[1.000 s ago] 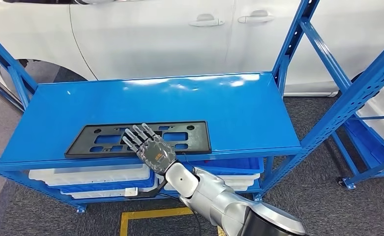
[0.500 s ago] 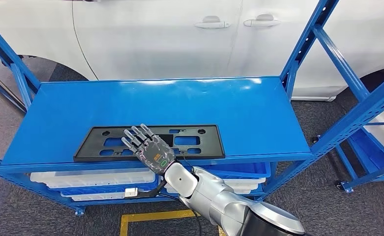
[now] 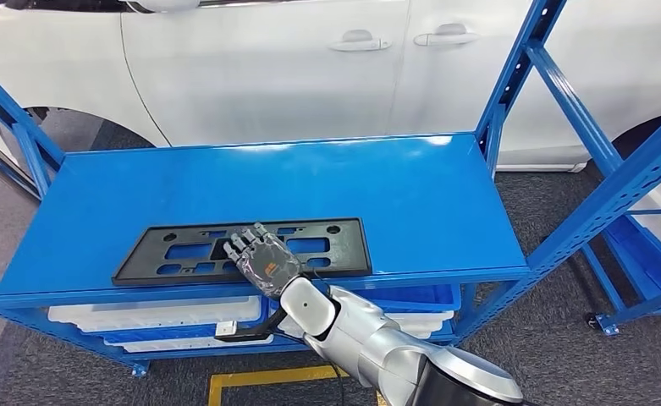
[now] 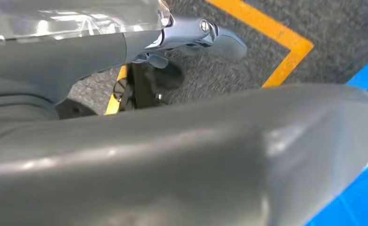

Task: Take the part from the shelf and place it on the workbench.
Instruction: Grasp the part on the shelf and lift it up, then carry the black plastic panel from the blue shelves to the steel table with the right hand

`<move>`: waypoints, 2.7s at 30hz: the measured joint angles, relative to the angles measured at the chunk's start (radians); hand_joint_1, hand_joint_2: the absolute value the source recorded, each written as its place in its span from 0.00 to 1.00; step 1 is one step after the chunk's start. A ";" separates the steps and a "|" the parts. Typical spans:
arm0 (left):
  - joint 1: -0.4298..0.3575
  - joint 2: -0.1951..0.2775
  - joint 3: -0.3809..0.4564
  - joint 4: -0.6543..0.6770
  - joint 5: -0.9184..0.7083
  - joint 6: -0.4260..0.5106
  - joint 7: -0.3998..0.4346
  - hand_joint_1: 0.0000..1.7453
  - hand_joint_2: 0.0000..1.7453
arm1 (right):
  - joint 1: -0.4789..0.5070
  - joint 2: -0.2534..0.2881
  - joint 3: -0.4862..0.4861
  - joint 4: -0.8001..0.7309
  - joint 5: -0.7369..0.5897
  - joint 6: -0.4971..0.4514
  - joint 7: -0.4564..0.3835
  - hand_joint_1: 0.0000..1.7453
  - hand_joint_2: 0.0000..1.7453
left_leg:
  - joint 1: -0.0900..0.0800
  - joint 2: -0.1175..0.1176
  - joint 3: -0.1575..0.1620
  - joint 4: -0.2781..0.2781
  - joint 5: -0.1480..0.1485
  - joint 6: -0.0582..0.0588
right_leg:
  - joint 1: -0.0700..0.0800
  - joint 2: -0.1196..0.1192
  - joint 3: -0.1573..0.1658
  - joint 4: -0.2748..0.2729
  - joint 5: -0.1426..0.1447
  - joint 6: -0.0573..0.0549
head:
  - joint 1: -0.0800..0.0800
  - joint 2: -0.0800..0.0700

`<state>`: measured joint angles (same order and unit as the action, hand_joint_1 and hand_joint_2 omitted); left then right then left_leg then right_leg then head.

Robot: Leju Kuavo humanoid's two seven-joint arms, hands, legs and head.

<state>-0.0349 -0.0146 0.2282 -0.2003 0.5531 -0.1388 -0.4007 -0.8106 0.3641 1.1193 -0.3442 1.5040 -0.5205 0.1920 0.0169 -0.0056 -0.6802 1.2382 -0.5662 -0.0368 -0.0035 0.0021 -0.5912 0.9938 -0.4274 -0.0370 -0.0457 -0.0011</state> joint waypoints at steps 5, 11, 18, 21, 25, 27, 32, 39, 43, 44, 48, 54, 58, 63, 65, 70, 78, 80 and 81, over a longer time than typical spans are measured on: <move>0.001 0.000 0.004 0.000 0.005 -0.010 -0.004 0.00 0.00 | 0.002 0.000 0.001 0.000 -0.015 0.013 -0.001 1.00 1.00 | 0.007 0.001 0.053 -0.134 0.106 -0.006 | 0.001 0.003 0.008 0.006 -0.011 0.010 | 0.000 0.000; 0.000 -0.004 0.012 0.000 0.008 -0.020 -0.019 0.00 0.00 | -0.003 0.000 0.001 -0.005 -0.028 0.018 0.002 1.00 1.00 | 0.004 0.000 0.100 -0.234 0.131 0.033 | 0.005 0.004 0.003 0.024 -0.027 0.039 | 0.000 0.000; -0.002 -0.008 0.018 0.000 -0.014 -0.015 -0.061 0.00 1.00 | 0.002 0.000 0.006 -0.008 -0.041 0.012 0.002 1.00 1.00 | 0.002 0.001 0.104 -0.235 0.129 0.051 | -0.001 0.003 -0.131 0.285 -0.115 0.049 | 0.000 0.000; -0.005 -0.013 0.016 0.000 -0.037 0.007 -0.088 0.00 1.00 | -0.001 0.000 0.007 -0.008 -0.056 -0.007 0.002 1.00 1.00 | 0.000 -0.001 0.109 -0.232 0.123 0.044 | 0.003 0.003 -0.036 0.078 -0.018 0.035 | 0.000 0.000; -0.009 -0.017 0.016 0.000 -0.048 0.008 -0.098 0.00 1.00 | -0.008 0.000 0.003 -0.008 -0.094 -0.061 -0.008 1.00 1.00 | -0.002 -0.001 0.105 -0.232 0.120 0.022 | 0.008 0.007 -0.015 0.018 -0.005 0.021 | 0.000 0.000; -0.010 -0.018 0.016 0.000 -0.049 0.007 -0.096 0.00 1.00 | -0.015 0.000 -0.013 -0.013 -0.128 -0.104 -0.032 1.00 1.00 | 0.000 0.000 0.097 -0.209 0.101 0.011 | 0.003 0.007 -0.010 0.010 -0.001 0.011 | 0.000 0.000; -0.011 -0.017 0.020 0.000 -0.039 -0.018 -0.108 0.00 1.00 | 0.006 -0.011 -0.161 -0.149 -0.359 -0.160 -0.265 1.00 1.00 | 0.004 0.001 -0.028 0.052 -0.006 -0.006 | 0.002 0.006 -0.005 0.008 -0.004 0.001 | 0.000 0.000; -0.007 0.000 0.031 0.000 -0.044 0.061 -0.172 0.00 1.00 | 0.176 -0.096 -0.435 -0.713 -1.198 0.077 -0.699 1.00 1.00 | 0.000 -0.003 0.091 -0.219 0.125 0.014 | 0.008 0.003 0.002 0.021 -0.023 0.026 | 0.000 0.000; 0.002 0.011 0.036 0.000 -0.071 0.109 -0.255 0.00 1.00 | 0.311 -0.178 -0.537 -1.081 -1.549 0.325 -0.792 1.00 1.00 | 0.003 -0.003 0.092 -0.225 0.126 0.045 | 0.005 0.002 -0.017 0.067 -0.061 0.046 | 0.000 0.000; 0.002 0.014 0.037 0.000 -0.077 0.104 -0.251 0.00 1.00 | 0.346 -0.200 -0.554 -1.152 -1.598 0.399 -0.811 1.00 1.00 | 0.002 -0.002 0.092 -0.226 0.126 0.051 | 0.003 0.003 -0.042 0.120 -0.091 0.050 | 0.000 0.000; 0.002 0.023 0.037 0.000 -0.091 0.070 -0.202 0.00 1.00 | 0.489 -0.275 -0.581 -1.376 -1.633 0.720 -0.882 1.00 1.00 | -0.004 -0.001 0.095 -0.225 0.120 0.061 | 0.001 0.003 -0.145 0.315 -0.152 0.052 | 0.000 0.000; -0.006 0.030 0.037 0.000 -0.118 0.093 -0.140 0.00 1.00 | 0.565 -0.296 -0.562 -1.559 -1.513 0.736 -0.890 1.00 1.00 | -0.012 -0.001 0.112 -0.222 0.108 0.047 | 0.010 0.002 -0.009 0.029 -0.018 0.027 | 0.000 0.000; -0.007 0.039 0.037 0.000 -0.122 0.114 -0.094 0.00 1.00 | 0.561 -0.321 -0.504 -1.624 -1.452 0.586 -0.890 1.00 1.00 | -0.013 -0.001 0.105 -0.200 0.084 0.027 | 0.002 0.000 -0.009 0.013 -0.002 0.013 | 0.000 0.000; -0.005 0.044 0.045 0.000 -0.121 0.145 -0.070 0.00 1.00 | 0.551 -0.367 -0.443 -1.656 -1.432 0.482 -0.889 1.00 1.00 | -0.004 0.000 0.024 0.047 -0.058 0.007 | 0.001 -0.004 -0.027 0.010 0.017 0.005 | 0.000 0.000; -0.005 0.044 0.047 0.000 -0.122 0.152 -0.065 0.00 1.00 | 0.549 -0.381 -0.436 -1.657 -1.432 0.470 -0.889 1.00 1.00 | -0.002 0.000 0.075 -0.022 -0.019 0.005 | 0.000 -0.003 -0.038 0.015 0.024 0.009 | 0.000 0.000; -0.009 0.044 0.049 0.000 -0.135 0.152 -0.055 0.00 1.00 | 0.542 -0.406 -0.433 -1.665 -1.444 0.489 -0.889 1.00 1.00 | -0.009 -0.003 0.185 -0.233 0.051 0.027 | 0.003 -0.002 -0.054 0.024 0.045 0.036 | 0.000 0.000; -0.011 0.042 0.050 0.000 -0.149 0.137 -0.048 0.00 1.00 | 0.554 -0.435 -0.454 -1.673 -1.449 0.542 -0.889 1.00 1.00 | -0.007 0.007 0.108 -0.234 0.124 0.065 | -0.006 -0.001 -0.140 0.299 -0.157 0.073 | 0.000 0.000; -0.010 0.041 0.051 0.000 -0.148 0.138 -0.048 0.00 1.00 | 0.557 -0.439 -0.460 -1.673 -1.450 0.558 -0.889 1.00 1.00 | -0.007 0.008 0.082 -0.229 0.140 0.063 | -0.006 -0.001 -0.094 0.287 -0.136 0.072 | 0.000 0.000; -0.010 0.041 0.051 0.000 -0.148 0.139 -0.048 0.00 1.00 | 0.558 -0.441 -0.464 -1.673 -1.451 0.567 -0.889 1.00 1.00 | -0.007 0.008 0.072 -0.226 0.146 0.061 | -0.006 -0.001 -0.046 0.229 -0.111 0.068 | 0.000 0.000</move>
<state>-0.0454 0.0264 0.2794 -0.2003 0.4050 0.0001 -0.4490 -0.2528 -0.0765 0.6551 -2.0176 0.0535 0.0462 -0.6970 0.0094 0.0021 -0.6086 1.0123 -0.4204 0.0238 -0.0092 0.0015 -0.6368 1.2231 -0.5382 0.0314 -0.0454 -0.0011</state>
